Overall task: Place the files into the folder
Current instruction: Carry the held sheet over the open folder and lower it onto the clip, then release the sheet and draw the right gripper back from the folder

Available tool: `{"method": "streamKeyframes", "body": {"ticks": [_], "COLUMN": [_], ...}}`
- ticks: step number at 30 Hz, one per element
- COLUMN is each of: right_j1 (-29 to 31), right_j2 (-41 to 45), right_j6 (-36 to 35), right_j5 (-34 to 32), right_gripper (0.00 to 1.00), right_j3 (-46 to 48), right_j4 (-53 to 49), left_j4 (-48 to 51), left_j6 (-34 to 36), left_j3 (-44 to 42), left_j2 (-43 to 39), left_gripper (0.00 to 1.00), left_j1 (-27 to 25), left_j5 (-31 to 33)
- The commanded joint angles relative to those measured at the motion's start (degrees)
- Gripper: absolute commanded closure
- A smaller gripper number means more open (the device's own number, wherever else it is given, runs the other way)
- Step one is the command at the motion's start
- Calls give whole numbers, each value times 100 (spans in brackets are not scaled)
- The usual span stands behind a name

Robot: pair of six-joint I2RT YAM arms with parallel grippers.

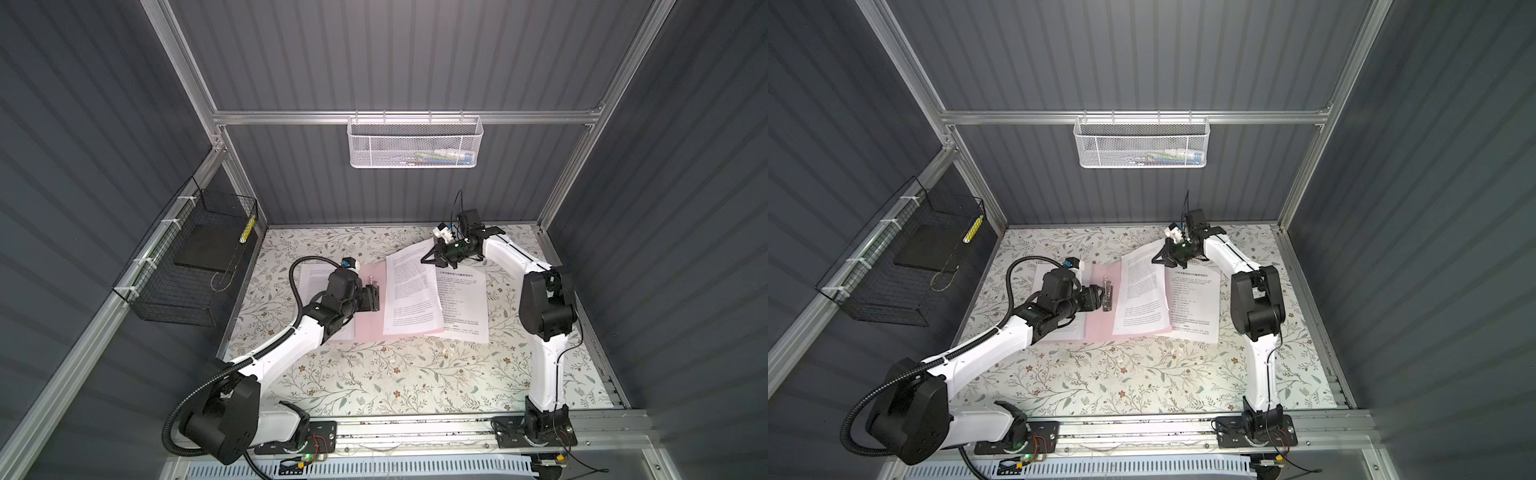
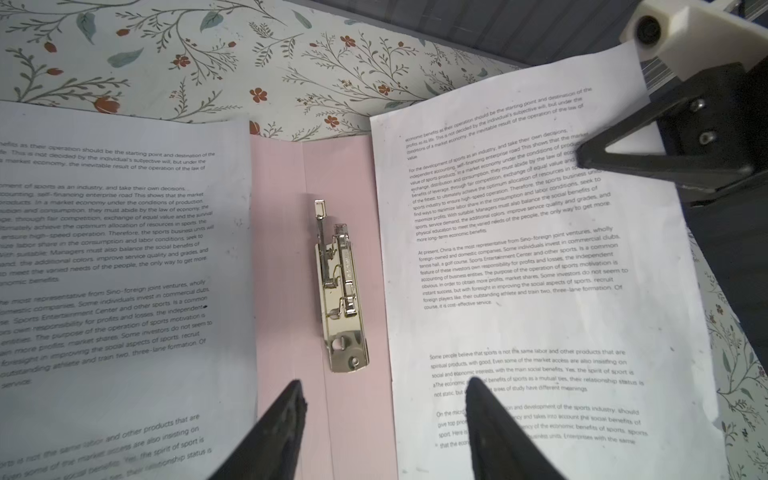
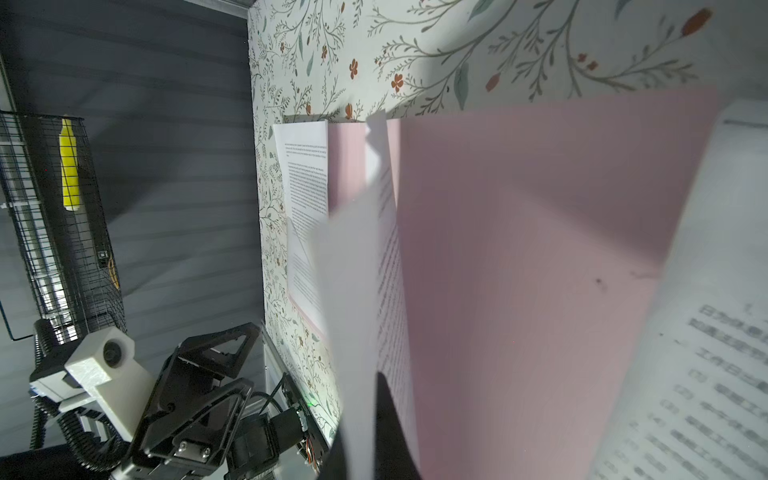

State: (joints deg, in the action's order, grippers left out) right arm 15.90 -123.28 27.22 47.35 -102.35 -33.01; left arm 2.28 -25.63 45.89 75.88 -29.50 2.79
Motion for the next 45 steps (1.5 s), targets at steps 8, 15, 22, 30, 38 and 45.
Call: {"method": "streamKeyframes", "body": {"ticks": [8,15,22,30,38,45], "right_j1": [45,118,226,260,347,378], "right_j2": [-460,-730,-910,-1020,-1184,-1244], "right_j6": [-68,-274,-312,-358,-459,-406], "right_j5": [142,48,-60,-209,-196,-217], "right_gripper": [100,100,100,100,100,99], "right_j3": [-190,-648,-898,-1095,-1270,-1247], "right_j4": [-11,-371,-447,-597,-708,-682], "left_j4": [-176,-167,-202,-256,-281,-302], "left_j6": [36,49,49,14,14,-16], "left_j3": [-1,-14,-5,-38,-13,-14], "left_j2": [138,142,261,318,408,463], "left_gripper": [38,38,38,39,39,38], "left_j1": [63,63,59,58,59,58], "left_j5": [-164,-156,-173,-217,-226,-235]}}
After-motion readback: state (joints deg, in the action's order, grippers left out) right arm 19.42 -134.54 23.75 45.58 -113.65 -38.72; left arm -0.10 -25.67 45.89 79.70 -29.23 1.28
